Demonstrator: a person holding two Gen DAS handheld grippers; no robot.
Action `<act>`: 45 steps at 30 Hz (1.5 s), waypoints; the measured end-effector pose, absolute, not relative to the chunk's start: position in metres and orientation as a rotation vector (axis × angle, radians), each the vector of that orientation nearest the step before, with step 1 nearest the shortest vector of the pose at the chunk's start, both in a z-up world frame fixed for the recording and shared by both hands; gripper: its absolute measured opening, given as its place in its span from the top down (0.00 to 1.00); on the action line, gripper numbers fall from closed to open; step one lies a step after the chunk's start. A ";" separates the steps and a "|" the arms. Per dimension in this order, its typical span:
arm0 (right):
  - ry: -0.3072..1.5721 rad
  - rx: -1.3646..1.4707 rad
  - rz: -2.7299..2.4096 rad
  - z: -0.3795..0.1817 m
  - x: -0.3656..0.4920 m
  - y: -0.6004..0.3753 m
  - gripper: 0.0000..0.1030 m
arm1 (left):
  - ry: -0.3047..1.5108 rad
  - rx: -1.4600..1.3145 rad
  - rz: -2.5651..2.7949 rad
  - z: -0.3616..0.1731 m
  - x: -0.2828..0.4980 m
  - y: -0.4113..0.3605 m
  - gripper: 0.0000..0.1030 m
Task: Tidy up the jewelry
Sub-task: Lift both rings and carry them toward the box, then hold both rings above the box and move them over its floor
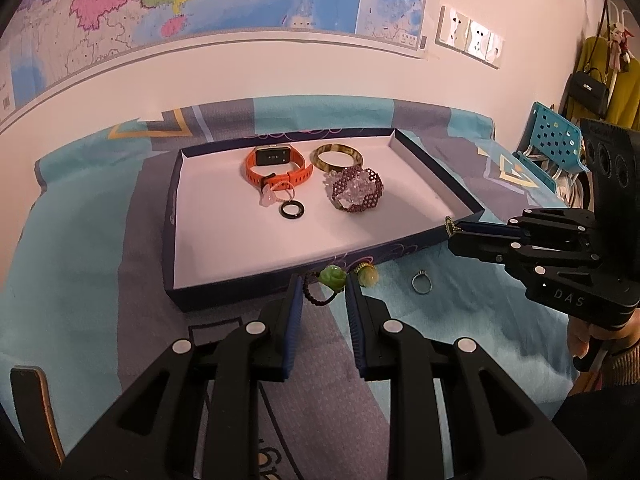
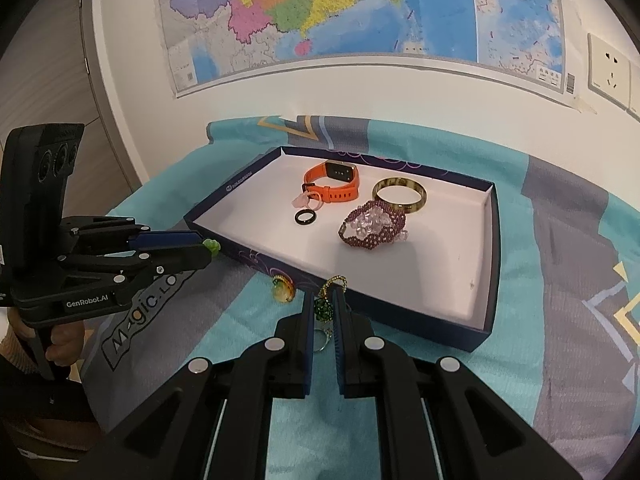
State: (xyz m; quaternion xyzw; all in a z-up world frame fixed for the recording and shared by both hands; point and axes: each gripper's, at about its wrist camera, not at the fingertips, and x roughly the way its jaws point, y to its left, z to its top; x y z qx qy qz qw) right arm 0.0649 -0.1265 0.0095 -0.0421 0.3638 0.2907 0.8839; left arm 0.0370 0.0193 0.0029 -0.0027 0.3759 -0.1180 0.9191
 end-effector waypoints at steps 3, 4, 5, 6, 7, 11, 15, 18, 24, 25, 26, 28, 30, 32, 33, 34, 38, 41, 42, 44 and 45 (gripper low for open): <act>0.754 -0.088 0.603 0.010 0.068 -0.126 0.93 | 0.765 -0.005 -0.240 0.005 0.039 0.020 0.78; 0.752 -0.088 0.602 0.010 0.069 -0.126 0.93 | 0.764 -0.005 -0.238 0.006 0.040 0.021 0.78; 0.751 -0.088 0.602 0.011 0.070 -0.125 0.93 | 0.762 -0.005 -0.236 0.006 0.042 0.022 0.78; 0.750 -0.089 0.602 0.011 0.070 -0.125 0.93 | 0.762 -0.005 -0.235 0.007 0.043 0.023 0.78; 0.749 -0.090 0.600 0.011 0.071 -0.125 0.93 | 0.761 -0.005 -0.232 0.007 0.043 0.023 0.78; 0.745 -0.092 0.598 0.012 0.076 -0.124 0.93 | 0.758 -0.008 -0.228 0.007 0.048 0.025 0.78; 0.743 -0.093 0.597 0.013 0.080 -0.123 0.93 | 0.755 -0.009 -0.227 0.008 0.053 0.025 0.78; 0.742 -0.088 0.597 0.013 0.084 -0.123 0.93 | 0.755 -0.006 -0.227 0.009 0.057 0.024 0.78; 0.742 -0.080 0.595 0.014 0.091 -0.123 0.93 | 0.756 -0.004 -0.220 0.009 0.063 0.024 0.78; 0.742 -0.080 0.594 0.014 0.092 -0.122 0.93 | 0.756 -0.004 -0.219 0.009 0.064 0.024 0.78; 0.742 -0.080 0.593 0.014 0.093 -0.122 0.93 | 0.755 -0.003 -0.218 0.009 0.065 0.024 0.78; 0.742 -0.079 0.595 0.013 0.094 -0.121 0.93 | 0.755 -0.004 -0.215 0.009 0.067 0.024 0.78; 0.743 -0.079 0.595 0.012 0.095 -0.119 0.93 | 0.757 -0.004 -0.213 0.009 0.069 0.024 0.78; 0.744 -0.078 0.596 0.012 0.097 -0.118 0.93 | 0.758 -0.005 -0.211 0.008 0.071 0.024 0.78; 0.746 -0.078 0.596 0.011 0.097 -0.118 0.93 | 0.758 -0.004 -0.211 0.008 0.072 0.024 0.78; 0.747 -0.077 0.597 0.010 0.098 -0.118 0.93 | 0.758 -0.004 -0.210 0.008 0.073 0.024 0.78; 0.751 -0.077 0.597 0.009 0.101 -0.118 0.93 | 0.759 -0.003 -0.208 0.008 0.075 0.024 0.78; 0.754 -0.073 0.599 0.009 0.103 -0.118 0.93 | 0.761 -0.004 -0.206 0.008 0.076 0.024 0.78; 0.755 -0.074 0.598 0.008 0.103 -0.117 0.93 | 0.761 -0.004 -0.205 0.008 0.076 0.024 0.78; 0.757 -0.075 0.598 0.008 0.105 -0.116 0.93 | 0.763 -0.004 -0.202 0.007 0.078 0.024 0.78; 0.759 -0.076 0.598 0.007 0.106 -0.116 0.93 | 0.765 -0.004 -0.201 0.006 0.079 0.025 0.78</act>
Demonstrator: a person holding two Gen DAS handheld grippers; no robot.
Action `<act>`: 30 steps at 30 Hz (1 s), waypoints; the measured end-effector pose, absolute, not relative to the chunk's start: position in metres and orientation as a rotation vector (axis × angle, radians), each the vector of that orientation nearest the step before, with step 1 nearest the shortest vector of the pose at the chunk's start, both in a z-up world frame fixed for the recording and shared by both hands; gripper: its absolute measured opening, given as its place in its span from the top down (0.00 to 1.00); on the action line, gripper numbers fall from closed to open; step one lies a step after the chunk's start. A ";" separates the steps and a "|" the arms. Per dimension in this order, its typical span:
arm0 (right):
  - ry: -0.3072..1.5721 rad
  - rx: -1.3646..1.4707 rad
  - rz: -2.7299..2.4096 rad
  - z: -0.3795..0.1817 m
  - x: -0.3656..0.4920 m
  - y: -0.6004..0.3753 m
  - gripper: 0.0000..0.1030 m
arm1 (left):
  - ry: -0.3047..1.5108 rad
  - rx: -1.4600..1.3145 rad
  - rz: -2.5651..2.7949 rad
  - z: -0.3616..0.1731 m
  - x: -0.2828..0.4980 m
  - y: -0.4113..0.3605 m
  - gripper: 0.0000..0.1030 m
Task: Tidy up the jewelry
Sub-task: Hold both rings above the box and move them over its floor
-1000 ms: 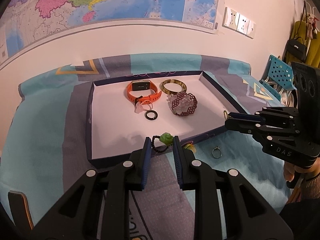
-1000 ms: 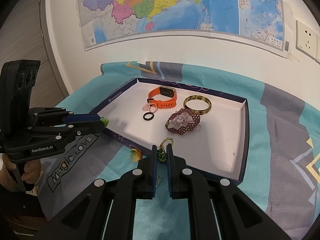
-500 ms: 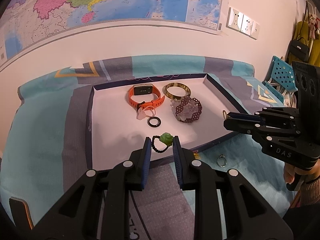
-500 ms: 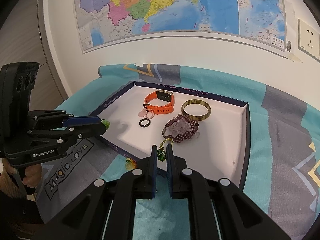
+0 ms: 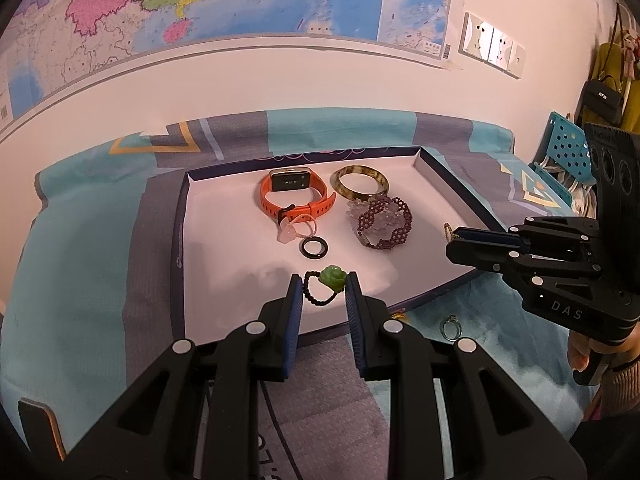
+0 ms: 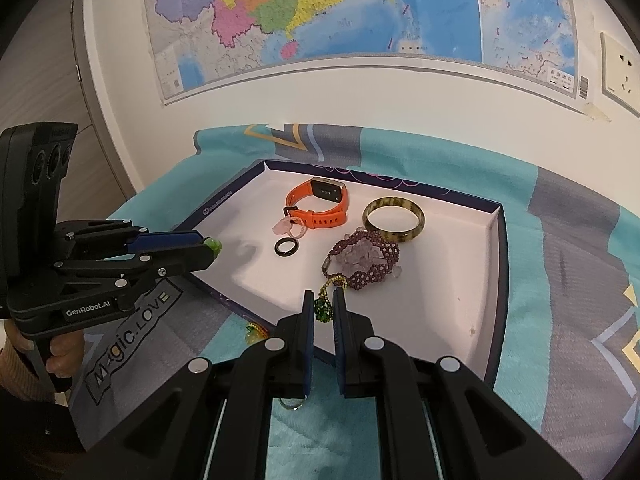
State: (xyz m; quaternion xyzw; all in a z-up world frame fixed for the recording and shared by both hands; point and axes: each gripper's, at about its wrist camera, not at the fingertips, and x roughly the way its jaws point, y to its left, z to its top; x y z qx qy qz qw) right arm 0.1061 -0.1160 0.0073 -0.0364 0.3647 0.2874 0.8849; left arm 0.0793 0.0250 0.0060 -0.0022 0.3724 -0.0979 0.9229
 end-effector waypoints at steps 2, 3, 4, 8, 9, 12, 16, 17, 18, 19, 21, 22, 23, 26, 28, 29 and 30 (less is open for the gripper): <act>0.761 -0.078 0.598 0.007 0.107 -0.115 0.93 | 0.768 -0.005 -0.198 0.005 0.081 0.025 0.78; 0.762 -0.079 0.597 0.006 0.107 -0.115 0.93 | 0.770 -0.005 -0.197 0.004 0.082 0.025 0.78; 0.763 -0.080 0.598 0.006 0.107 -0.115 0.93 | 0.771 -0.005 -0.196 0.004 0.082 0.025 0.78; 0.768 -0.082 0.599 0.004 0.110 -0.113 0.93 | 0.775 -0.006 -0.194 0.003 0.084 0.025 0.78; 0.768 -0.082 0.599 0.004 0.110 -0.113 0.93 | 0.776 -0.006 -0.193 0.003 0.084 0.025 0.78; 0.771 -0.082 0.598 0.003 0.111 -0.113 0.93 | 0.778 -0.004 -0.191 0.003 0.085 0.025 0.78; 0.773 -0.081 0.597 0.003 0.111 -0.113 0.93 | 0.780 -0.004 -0.190 0.003 0.087 0.025 0.78; 0.773 -0.081 0.597 0.003 0.111 -0.113 0.93 | 0.781 -0.004 -0.190 0.003 0.087 0.024 0.78; 0.773 -0.081 0.597 0.002 0.111 -0.113 0.93 | 0.782 -0.003 -0.189 0.002 0.087 0.024 0.78; 0.774 -0.081 0.597 0.002 0.111 -0.113 0.93 | 0.784 -0.003 -0.189 0.002 0.088 0.024 0.78; 0.774 -0.080 0.596 0.002 0.111 -0.112 0.93 | 0.786 -0.001 -0.188 0.002 0.089 0.024 0.78; 0.774 -0.081 0.596 0.001 0.111 -0.112 0.93 | 0.787 -0.001 -0.187 0.001 0.090 0.023 0.78; 0.774 -0.082 0.596 0.001 0.111 -0.112 0.93 | 0.788 0.000 -0.187 0.001 0.090 0.023 0.78; 0.774 -0.083 0.596 0.001 0.112 -0.112 0.93 | 0.790 0.001 -0.185 0.001 0.092 0.023 0.78; 0.775 -0.082 0.596 0.000 0.113 -0.112 0.93 | 0.792 0.001 -0.184 0.000 0.093 0.023 0.78; 0.776 -0.083 0.596 0.000 0.113 -0.112 0.93 | 0.793 0.002 -0.184 -0.001 0.093 0.022 0.78; 0.777 -0.084 0.596 -0.001 0.114 -0.111 0.93 | 0.794 0.002 -0.184 -0.001 0.094 0.022 0.78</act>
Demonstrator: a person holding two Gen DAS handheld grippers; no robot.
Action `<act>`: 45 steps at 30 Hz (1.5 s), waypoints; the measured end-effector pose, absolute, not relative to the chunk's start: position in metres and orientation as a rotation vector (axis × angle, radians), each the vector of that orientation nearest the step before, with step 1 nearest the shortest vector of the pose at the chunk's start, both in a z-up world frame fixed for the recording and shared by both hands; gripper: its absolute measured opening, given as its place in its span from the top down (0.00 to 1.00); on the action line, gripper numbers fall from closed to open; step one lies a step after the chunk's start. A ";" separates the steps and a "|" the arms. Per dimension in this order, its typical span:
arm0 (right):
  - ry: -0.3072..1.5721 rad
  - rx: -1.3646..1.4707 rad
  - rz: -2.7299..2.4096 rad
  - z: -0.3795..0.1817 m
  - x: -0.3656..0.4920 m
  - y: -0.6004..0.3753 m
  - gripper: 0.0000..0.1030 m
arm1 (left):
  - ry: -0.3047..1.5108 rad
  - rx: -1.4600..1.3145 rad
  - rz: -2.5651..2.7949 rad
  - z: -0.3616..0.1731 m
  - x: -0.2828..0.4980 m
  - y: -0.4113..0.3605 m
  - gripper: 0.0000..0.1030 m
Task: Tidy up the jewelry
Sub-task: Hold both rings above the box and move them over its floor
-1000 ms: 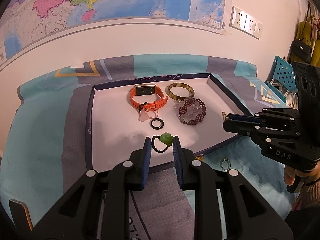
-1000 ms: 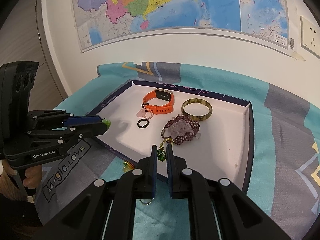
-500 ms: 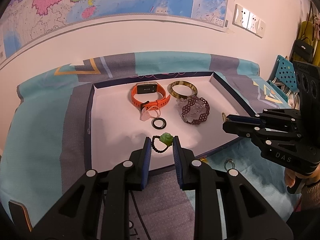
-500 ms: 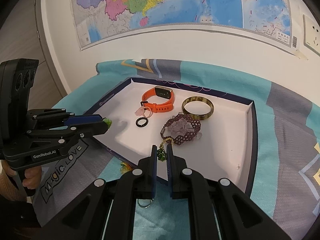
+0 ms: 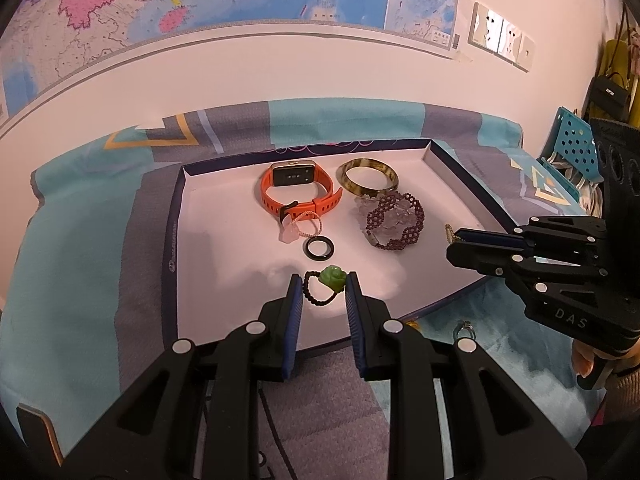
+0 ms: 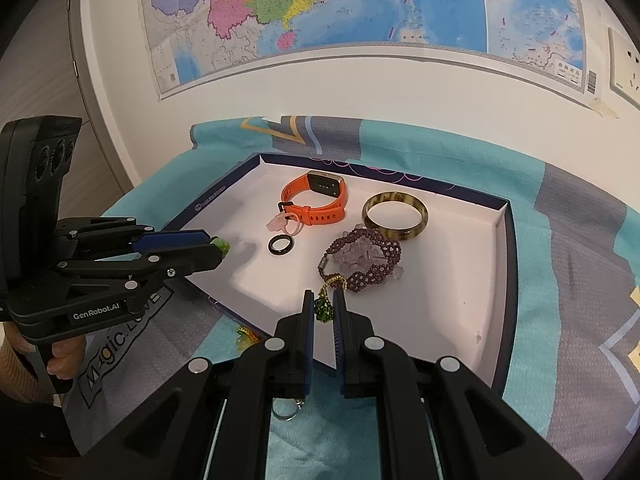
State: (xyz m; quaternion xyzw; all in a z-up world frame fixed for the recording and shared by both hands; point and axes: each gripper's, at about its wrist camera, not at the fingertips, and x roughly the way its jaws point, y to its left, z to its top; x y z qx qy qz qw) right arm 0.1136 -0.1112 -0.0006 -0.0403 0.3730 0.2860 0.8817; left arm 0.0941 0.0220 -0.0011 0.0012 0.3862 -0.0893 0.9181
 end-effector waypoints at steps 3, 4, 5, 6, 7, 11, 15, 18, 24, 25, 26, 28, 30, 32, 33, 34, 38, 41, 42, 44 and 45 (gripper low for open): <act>0.779 -0.086 0.596 -0.002 0.115 -0.110 0.93 | 0.798 0.003 -0.182 -0.002 0.096 0.021 0.78; 0.766 -0.088 0.597 -0.002 0.115 -0.110 0.93 | 0.798 0.003 -0.181 -0.002 0.097 0.021 0.78; 0.766 -0.088 0.597 -0.002 0.115 -0.110 0.93 | 0.799 0.003 -0.181 -0.002 0.097 0.021 0.78; 0.767 -0.088 0.597 -0.002 0.115 -0.109 0.93 | 0.800 0.003 -0.180 -0.002 0.098 0.021 0.78; 0.768 -0.088 0.597 -0.003 0.116 -0.109 0.93 | 0.800 0.005 -0.180 -0.002 0.098 0.021 0.78; 0.772 -0.086 0.594 -0.004 0.117 -0.109 0.93 | 0.801 0.009 -0.179 -0.003 0.100 0.020 0.78; 0.776 -0.085 0.594 -0.006 0.118 -0.109 0.93 | 0.804 0.010 -0.178 -0.003 0.102 0.019 0.78; 0.780 -0.085 0.593 -0.007 0.120 -0.109 0.93 | 0.805 0.010 -0.177 -0.004 0.103 0.018 0.78; 0.782 -0.086 0.593 -0.008 0.121 -0.108 0.93 | 0.806 0.010 -0.176 -0.004 0.104 0.019 0.78; 0.781 -0.087 0.594 -0.008 0.121 -0.108 0.93 | 0.807 0.010 -0.176 -0.004 0.104 0.019 0.78; 0.782 -0.087 0.594 -0.008 0.121 -0.109 0.93 | 0.807 0.010 -0.176 -0.004 0.104 0.019 0.78; 0.781 -0.087 0.593 -0.008 0.121 -0.108 0.93 | 0.809 0.009 -0.175 -0.004 0.105 0.019 0.78; 0.782 -0.088 0.593 -0.008 0.122 -0.108 0.93 | 0.810 0.008 -0.177 -0.004 0.106 0.019 0.78; 0.783 -0.089 0.592 -0.009 0.122 -0.108 0.93 | 0.811 0.008 -0.176 -0.005 0.107 0.019 0.78; 0.784 -0.089 0.592 -0.009 0.122 -0.107 0.93 | 0.811 0.008 -0.176 -0.005 0.107 0.019 0.78; 0.785 -0.090 0.592 -0.009 0.123 -0.107 0.93 | 0.811 0.009 -0.175 -0.005 0.108 0.019 0.78; 0.789 -0.094 0.591 -0.011 0.125 -0.105 0.93 | 0.814 0.010 -0.175 -0.006 0.109 0.018 0.78; 0.793 -0.096 0.590 -0.011 0.127 -0.105 0.93 | 0.819 0.007 -0.177 -0.007 0.111 0.018 0.78; 0.794 -0.098 0.590 -0.011 0.127 -0.104 0.93 | 0.821 0.006 -0.176 -0.008 0.112 0.019 0.78; 0.798 -0.101 0.588 -0.012 0.129 -0.103 0.93 | 0.825 0.003 -0.174 -0.009 0.114 0.019 0.78; 0.800 -0.102 0.586 -0.012 0.129 -0.102 0.93 | 0.826 0.002 -0.171 -0.009 0.114 0.020 0.78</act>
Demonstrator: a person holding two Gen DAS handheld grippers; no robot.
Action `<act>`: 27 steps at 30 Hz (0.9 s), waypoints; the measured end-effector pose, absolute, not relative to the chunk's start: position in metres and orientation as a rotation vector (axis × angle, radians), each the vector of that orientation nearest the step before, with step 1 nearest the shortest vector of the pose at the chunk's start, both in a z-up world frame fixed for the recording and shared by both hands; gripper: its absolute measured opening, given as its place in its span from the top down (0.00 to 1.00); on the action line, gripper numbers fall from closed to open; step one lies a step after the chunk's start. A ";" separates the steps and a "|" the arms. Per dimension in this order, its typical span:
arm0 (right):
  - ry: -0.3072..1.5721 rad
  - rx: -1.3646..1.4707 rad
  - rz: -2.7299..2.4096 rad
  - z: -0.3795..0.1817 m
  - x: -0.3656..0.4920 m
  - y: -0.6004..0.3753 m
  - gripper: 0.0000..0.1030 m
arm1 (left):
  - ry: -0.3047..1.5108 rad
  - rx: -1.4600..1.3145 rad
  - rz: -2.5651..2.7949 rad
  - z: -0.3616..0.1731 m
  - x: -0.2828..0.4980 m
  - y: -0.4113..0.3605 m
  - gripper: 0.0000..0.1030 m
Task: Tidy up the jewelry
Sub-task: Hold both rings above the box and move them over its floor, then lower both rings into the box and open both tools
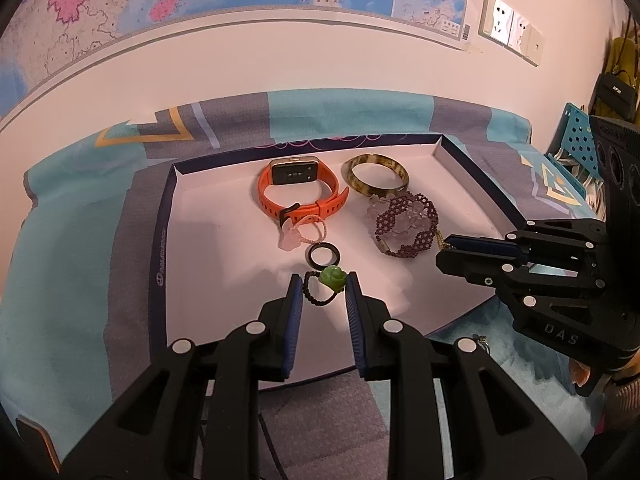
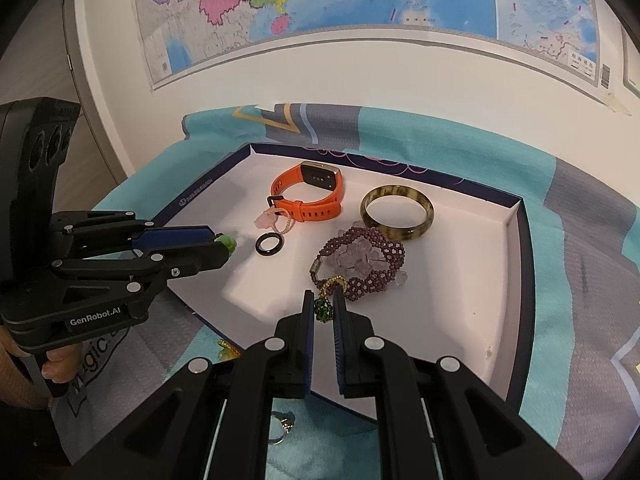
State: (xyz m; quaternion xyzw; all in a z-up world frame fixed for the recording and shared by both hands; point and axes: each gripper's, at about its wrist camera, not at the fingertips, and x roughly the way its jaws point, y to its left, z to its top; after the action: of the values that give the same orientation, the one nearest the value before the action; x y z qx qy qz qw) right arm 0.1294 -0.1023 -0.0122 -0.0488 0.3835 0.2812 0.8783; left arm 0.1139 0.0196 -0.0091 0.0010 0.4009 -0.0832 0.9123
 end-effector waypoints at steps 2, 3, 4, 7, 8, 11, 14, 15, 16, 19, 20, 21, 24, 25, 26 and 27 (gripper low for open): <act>0.804 -0.103 0.582 -0.013 0.131 -0.102 0.93 | 0.830 -0.001 -0.172 -0.010 0.115 0.020 0.78; 0.806 -0.103 0.580 -0.014 0.131 -0.102 0.93 | 0.831 -0.002 -0.171 -0.011 0.116 0.020 0.78; 0.809 -0.104 0.579 -0.014 0.132 -0.102 0.93 | 0.834 -0.001 -0.169 -0.011 0.116 0.020 0.78; 0.813 -0.109 0.576 -0.015 0.133 -0.101 0.93 | 0.839 -0.005 -0.170 -0.013 0.119 0.020 0.78; 0.814 -0.112 0.574 -0.015 0.134 -0.101 0.93 | 0.840 -0.005 -0.170 -0.014 0.119 0.020 0.78; 0.818 -0.121 0.570 -0.016 0.135 -0.098 0.93 | 0.846 -0.005 -0.169 -0.015 0.121 0.020 0.78; 0.822 -0.126 0.569 -0.017 0.137 -0.097 0.93 | 0.853 -0.007 -0.169 -0.018 0.124 0.020 0.78; 0.825 -0.128 0.570 -0.018 0.138 -0.096 0.93 | 0.857 -0.007 -0.168 -0.019 0.125 0.020 0.78; 0.827 -0.130 0.569 -0.019 0.138 -0.095 0.93 | 0.860 -0.008 -0.168 -0.020 0.126 0.020 0.78; 0.834 -0.132 0.565 -0.022 0.140 -0.093 0.92 | 0.868 -0.014 -0.166 -0.022 0.128 0.021 0.78; 0.834 -0.131 0.565 -0.022 0.140 -0.093 0.92 | 0.870 -0.016 -0.165 -0.023 0.128 0.021 0.78; 0.833 -0.130 0.565 -0.022 0.140 -0.093 0.92 | 0.872 -0.019 -0.166 -0.023 0.129 0.021 0.78; 0.831 -0.131 0.562 -0.023 0.139 -0.094 0.91 | 0.869 -0.026 -0.164 -0.023 0.128 0.023 0.78; 0.827 -0.132 0.560 -0.022 0.139 -0.094 0.91 | 0.865 -0.027 -0.165 -0.022 0.128 0.023 0.78; 0.825 -0.127 0.560 -0.022 0.138 -0.095 0.91 | 0.861 -0.028 -0.164 -0.022 0.127 0.023 0.78; 0.825 -0.123 0.561 -0.021 0.138 -0.095 0.91 | 0.854 -0.033 -0.165 -0.020 0.126 0.024 0.77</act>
State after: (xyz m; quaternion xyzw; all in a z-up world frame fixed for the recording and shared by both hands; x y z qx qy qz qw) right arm 0.1383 -0.0950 -0.0212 -0.0590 0.3952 0.2688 0.8764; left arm 0.1255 0.0239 -0.0200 -0.0158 0.4135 -0.0799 0.9069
